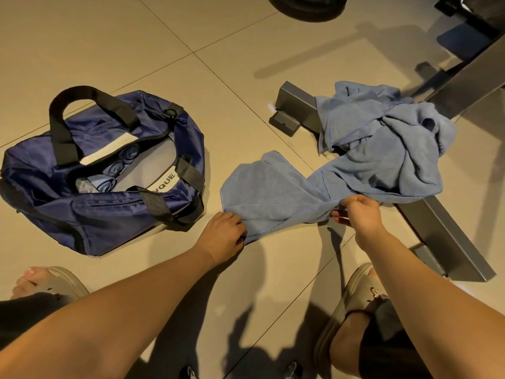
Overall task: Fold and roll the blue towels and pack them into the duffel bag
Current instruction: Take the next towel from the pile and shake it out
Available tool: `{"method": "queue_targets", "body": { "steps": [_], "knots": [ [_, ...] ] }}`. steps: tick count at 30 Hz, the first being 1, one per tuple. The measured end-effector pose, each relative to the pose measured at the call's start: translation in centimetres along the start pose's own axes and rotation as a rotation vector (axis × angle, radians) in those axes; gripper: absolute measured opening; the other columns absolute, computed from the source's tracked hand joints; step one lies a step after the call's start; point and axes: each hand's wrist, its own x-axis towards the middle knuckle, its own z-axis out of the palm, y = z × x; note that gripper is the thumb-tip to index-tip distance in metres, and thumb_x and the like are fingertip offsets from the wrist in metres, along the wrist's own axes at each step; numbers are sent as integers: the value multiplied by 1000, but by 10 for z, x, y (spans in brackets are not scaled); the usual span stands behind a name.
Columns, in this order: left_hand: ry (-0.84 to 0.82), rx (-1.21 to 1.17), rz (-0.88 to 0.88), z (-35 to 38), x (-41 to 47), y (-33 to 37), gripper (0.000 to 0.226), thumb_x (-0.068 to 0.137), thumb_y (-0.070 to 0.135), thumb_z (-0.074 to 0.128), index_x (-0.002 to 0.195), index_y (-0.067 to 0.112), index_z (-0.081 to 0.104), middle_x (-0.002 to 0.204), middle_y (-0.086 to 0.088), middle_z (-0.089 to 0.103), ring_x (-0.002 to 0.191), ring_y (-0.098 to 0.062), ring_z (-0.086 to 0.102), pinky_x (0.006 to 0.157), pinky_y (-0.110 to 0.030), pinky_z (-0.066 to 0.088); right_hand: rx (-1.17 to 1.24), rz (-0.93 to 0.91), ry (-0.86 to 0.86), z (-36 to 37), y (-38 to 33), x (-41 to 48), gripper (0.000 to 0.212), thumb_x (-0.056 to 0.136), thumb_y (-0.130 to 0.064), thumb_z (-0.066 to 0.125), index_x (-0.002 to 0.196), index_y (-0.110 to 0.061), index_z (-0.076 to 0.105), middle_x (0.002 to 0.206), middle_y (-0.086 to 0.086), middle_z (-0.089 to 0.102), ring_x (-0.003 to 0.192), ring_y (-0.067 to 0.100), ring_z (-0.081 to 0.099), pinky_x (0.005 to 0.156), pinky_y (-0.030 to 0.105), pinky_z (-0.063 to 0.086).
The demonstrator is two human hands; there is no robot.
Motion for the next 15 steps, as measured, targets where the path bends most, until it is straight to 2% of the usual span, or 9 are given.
{"method": "queue_targets", "body": {
  "steps": [3,8,12,15],
  "knots": [
    [-9,-18,-55,-2,-2,0,8,84,23,70,90,19,74,90,-1,65,83,-23,60,72,-35,47,13,7,-4,2,-1,1,13,95,2,46,87,-5,55,91,18,61,72,26,65,82,46,58],
    [-36,-232,-235,-10,-9,3,5,88,19,62,84,18,65,89,2,60,80,-18,55,73,-33,49,31,24,-4,2,-2,3,15,95,2,47,86,-6,54,89,18,61,73,28,66,83,48,58],
    [-86,-224,-215,-10,-9,1,11,94,18,59,87,20,66,98,3,59,89,-18,54,85,-31,45,1,16,-9,0,2,4,17,96,2,47,83,-7,54,89,17,61,74,28,66,81,45,59],
    [-96,-179,-148,-7,-14,-1,12,95,19,61,97,23,72,107,4,59,99,-19,54,90,-30,39,-12,6,-15,0,2,5,16,97,2,48,85,-6,54,89,17,61,78,30,66,81,44,59]
  ]
}}
